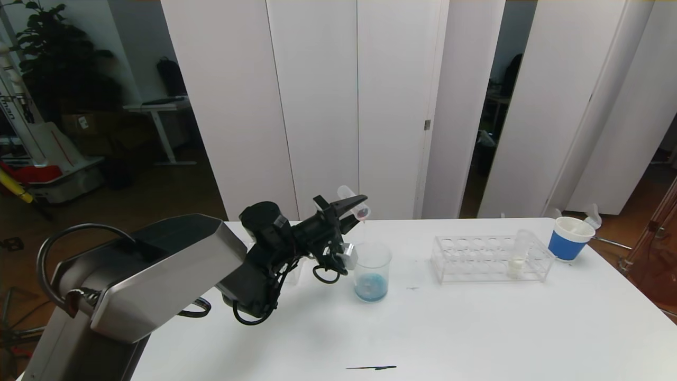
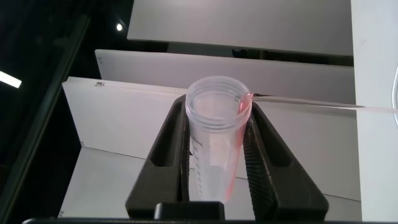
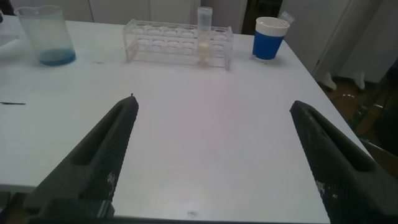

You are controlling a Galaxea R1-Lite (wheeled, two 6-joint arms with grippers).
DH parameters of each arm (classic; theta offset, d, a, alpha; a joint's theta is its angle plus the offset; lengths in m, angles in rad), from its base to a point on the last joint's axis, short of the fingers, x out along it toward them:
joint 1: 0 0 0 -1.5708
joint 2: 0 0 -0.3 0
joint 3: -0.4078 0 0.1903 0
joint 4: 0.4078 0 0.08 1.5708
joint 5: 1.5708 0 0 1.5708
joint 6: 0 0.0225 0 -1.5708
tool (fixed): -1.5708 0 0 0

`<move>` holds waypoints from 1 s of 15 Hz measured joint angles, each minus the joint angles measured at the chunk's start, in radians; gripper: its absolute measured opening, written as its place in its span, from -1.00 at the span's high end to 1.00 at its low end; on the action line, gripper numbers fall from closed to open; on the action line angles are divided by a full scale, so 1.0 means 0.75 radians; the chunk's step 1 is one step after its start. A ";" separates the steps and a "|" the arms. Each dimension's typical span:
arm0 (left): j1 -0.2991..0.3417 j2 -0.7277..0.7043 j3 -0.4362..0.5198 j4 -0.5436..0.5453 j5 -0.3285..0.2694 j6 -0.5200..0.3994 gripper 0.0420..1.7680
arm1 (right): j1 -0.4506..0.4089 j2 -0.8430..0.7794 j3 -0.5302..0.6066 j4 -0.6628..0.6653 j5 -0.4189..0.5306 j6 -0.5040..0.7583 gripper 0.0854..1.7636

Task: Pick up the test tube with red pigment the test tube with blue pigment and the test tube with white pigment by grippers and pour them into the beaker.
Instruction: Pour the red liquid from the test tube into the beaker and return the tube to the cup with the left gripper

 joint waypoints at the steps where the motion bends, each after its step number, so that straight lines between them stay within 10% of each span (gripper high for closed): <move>1: 0.000 -0.001 0.000 -0.001 0.000 0.000 0.35 | 0.000 0.000 0.000 -0.001 0.000 -0.001 -0.98; 15: 0.001 -0.018 0.007 -0.001 -0.002 0.002 0.35 | 0.000 0.000 0.000 0.000 0.000 -0.001 -0.98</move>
